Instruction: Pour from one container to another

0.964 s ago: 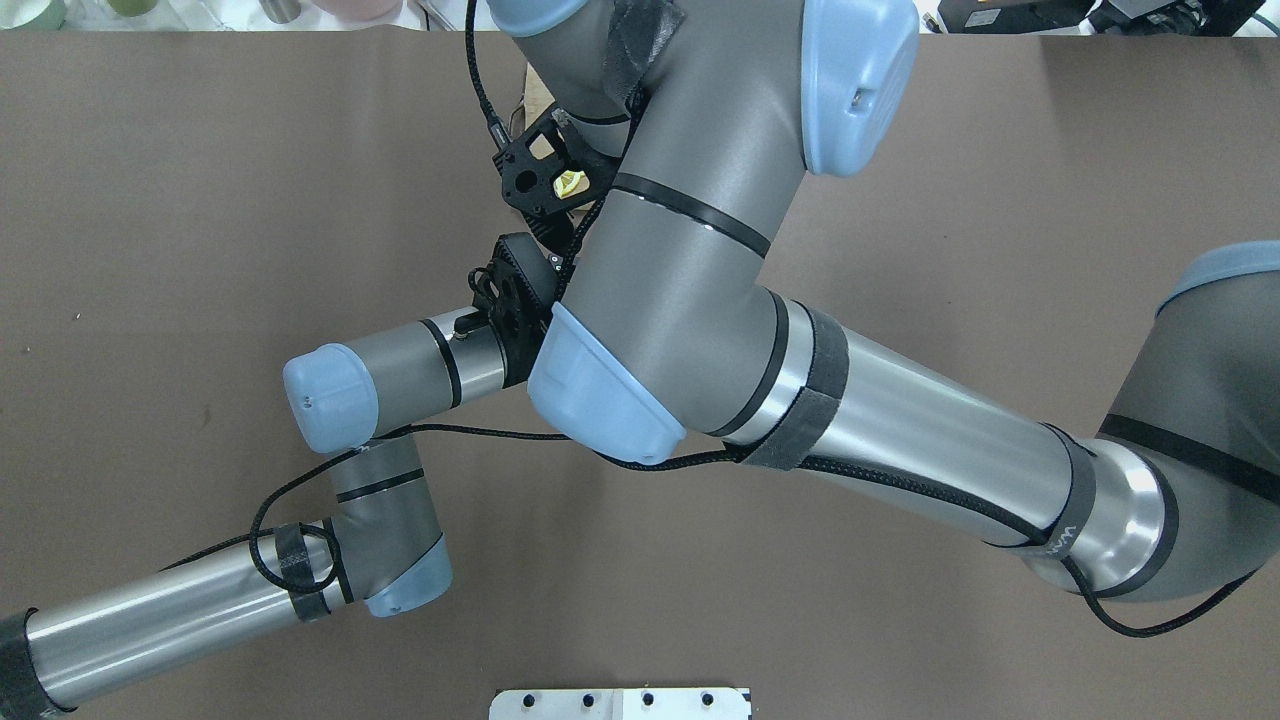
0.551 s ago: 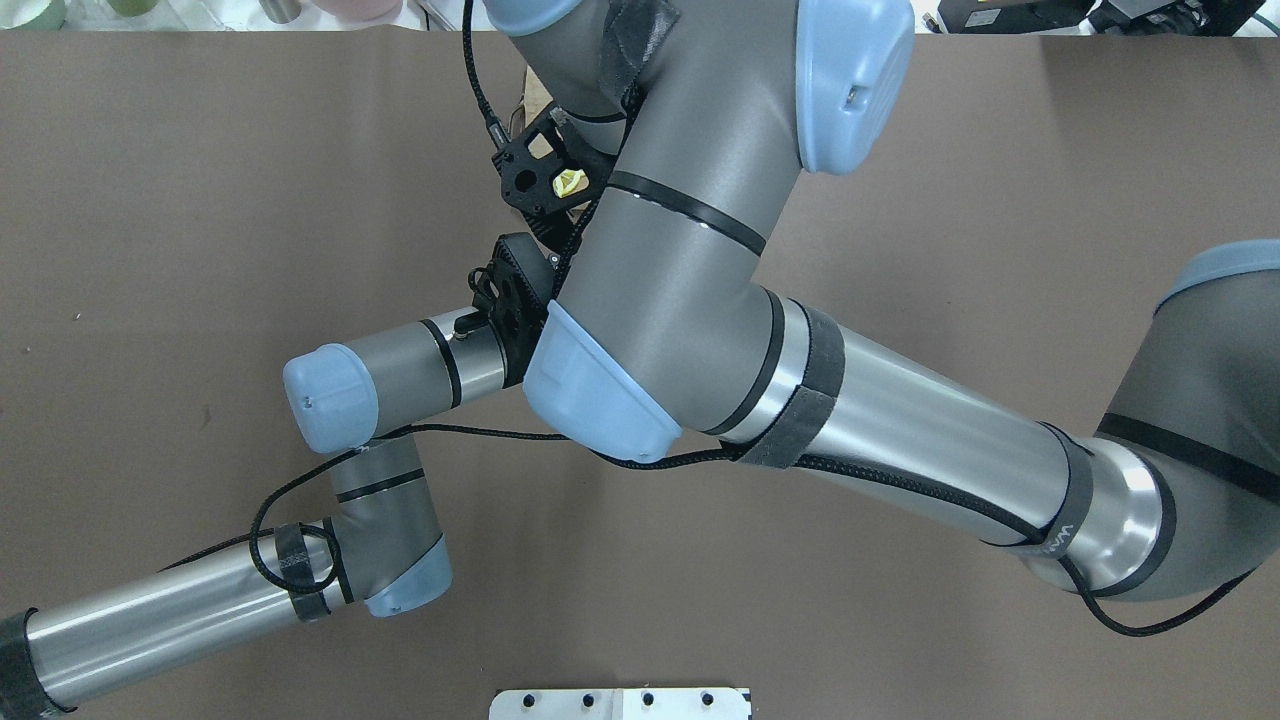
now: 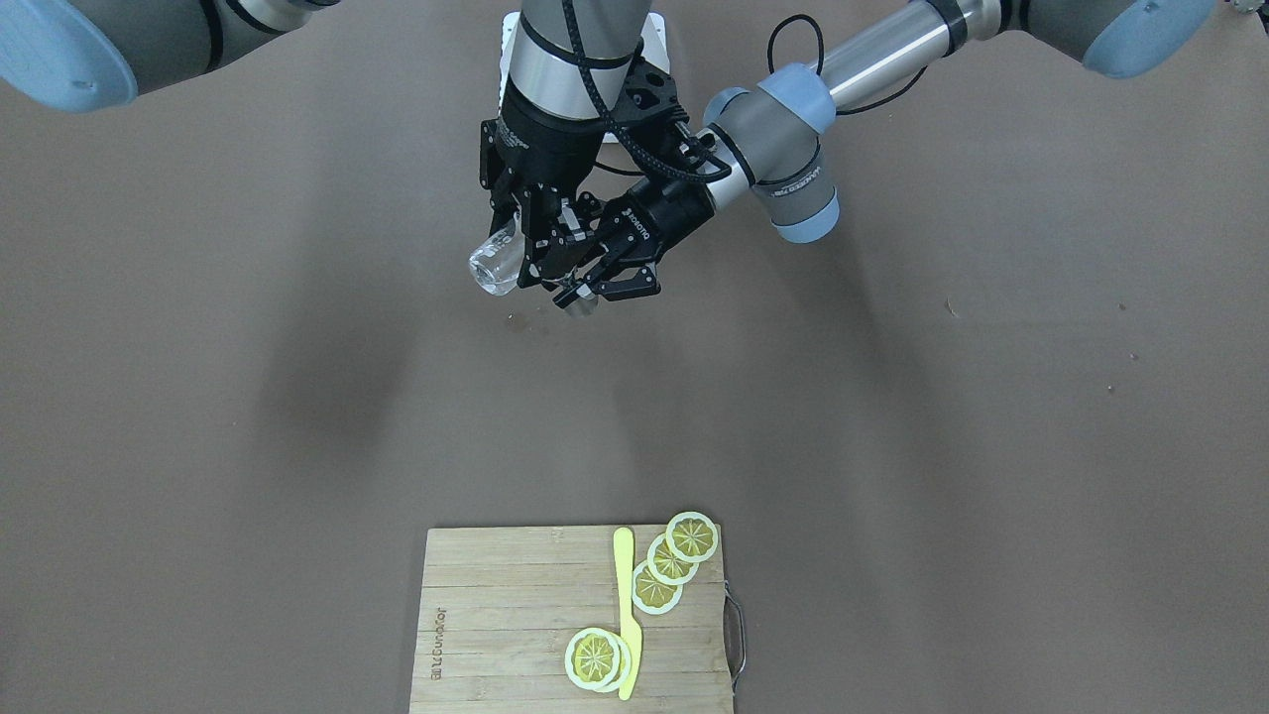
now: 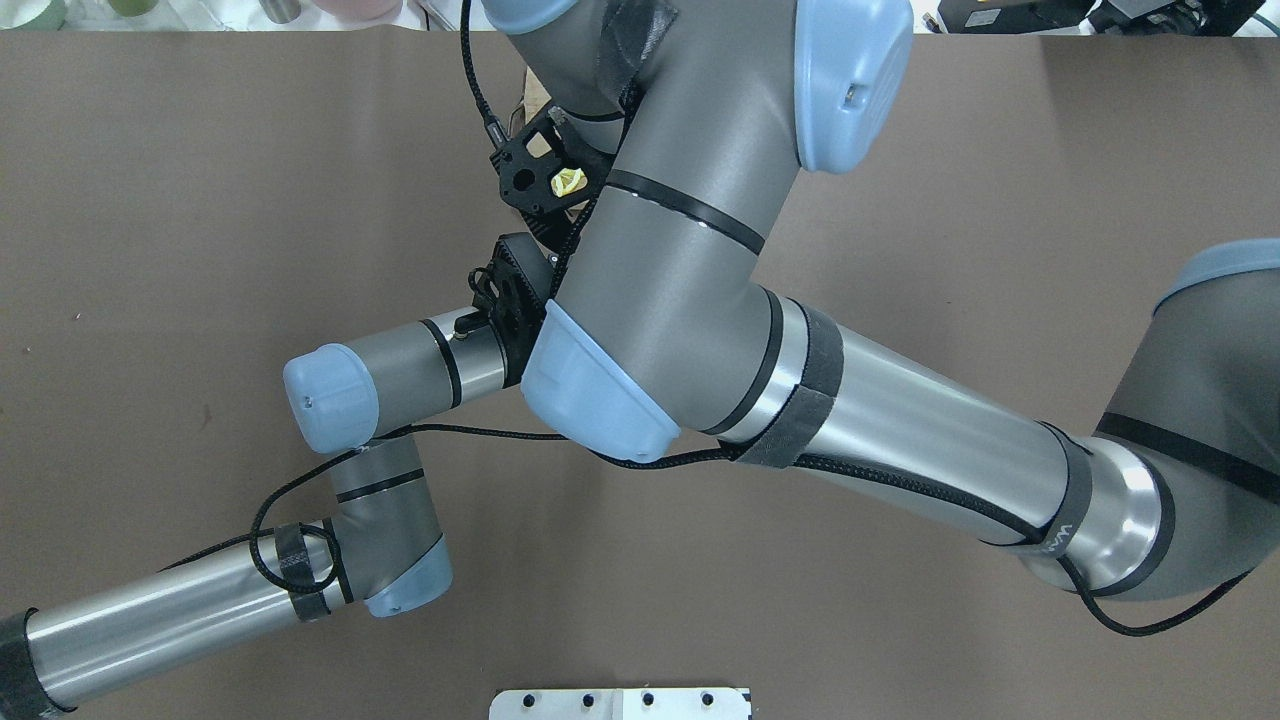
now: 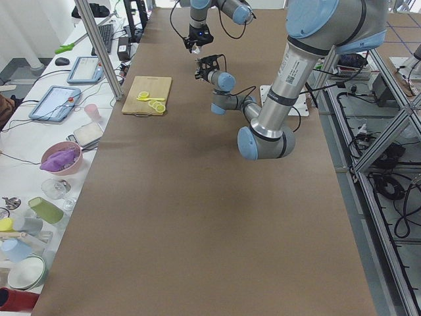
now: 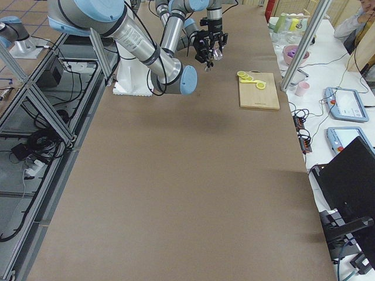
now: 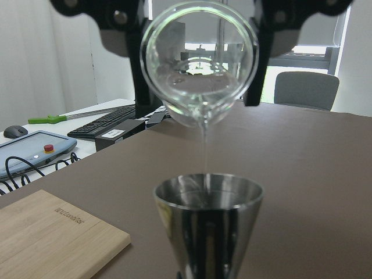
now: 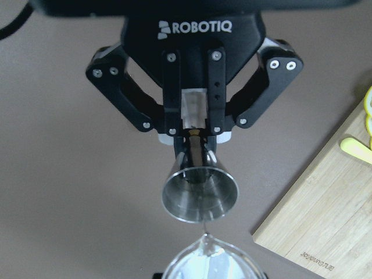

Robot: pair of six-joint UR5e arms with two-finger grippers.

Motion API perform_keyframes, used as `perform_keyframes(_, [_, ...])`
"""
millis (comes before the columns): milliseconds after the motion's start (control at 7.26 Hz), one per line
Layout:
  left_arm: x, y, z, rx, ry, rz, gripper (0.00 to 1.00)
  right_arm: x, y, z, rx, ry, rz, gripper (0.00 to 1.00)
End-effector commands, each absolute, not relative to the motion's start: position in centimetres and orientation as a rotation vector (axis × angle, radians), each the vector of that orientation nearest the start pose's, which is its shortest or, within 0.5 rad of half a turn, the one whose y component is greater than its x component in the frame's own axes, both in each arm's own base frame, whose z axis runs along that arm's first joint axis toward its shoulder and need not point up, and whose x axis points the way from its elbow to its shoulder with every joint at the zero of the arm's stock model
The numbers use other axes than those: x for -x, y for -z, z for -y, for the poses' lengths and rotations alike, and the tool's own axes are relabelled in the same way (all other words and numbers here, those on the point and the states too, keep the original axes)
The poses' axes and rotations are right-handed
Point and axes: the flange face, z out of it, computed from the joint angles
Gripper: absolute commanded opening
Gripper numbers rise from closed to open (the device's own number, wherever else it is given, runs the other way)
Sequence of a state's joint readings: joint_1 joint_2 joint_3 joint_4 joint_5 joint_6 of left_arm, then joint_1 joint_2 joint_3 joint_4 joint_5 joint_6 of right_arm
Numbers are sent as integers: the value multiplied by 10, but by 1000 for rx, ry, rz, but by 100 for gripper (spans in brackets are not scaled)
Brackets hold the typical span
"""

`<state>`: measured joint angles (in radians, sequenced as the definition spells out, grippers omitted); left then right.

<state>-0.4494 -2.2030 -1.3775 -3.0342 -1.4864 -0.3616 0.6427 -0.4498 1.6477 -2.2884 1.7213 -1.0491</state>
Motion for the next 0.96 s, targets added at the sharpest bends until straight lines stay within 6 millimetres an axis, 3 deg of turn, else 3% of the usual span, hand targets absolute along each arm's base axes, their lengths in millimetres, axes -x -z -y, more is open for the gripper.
perform_keyframes(0, [-540, -211, 418, -1458, -434, -1259, 0, 458, -22, 488, -587, 1968, 151, 0])
perform_keyframes(827, [-545, -215, 418, -1448, -442, -1251, 0, 456, -22, 480, -628, 1977, 254, 0])
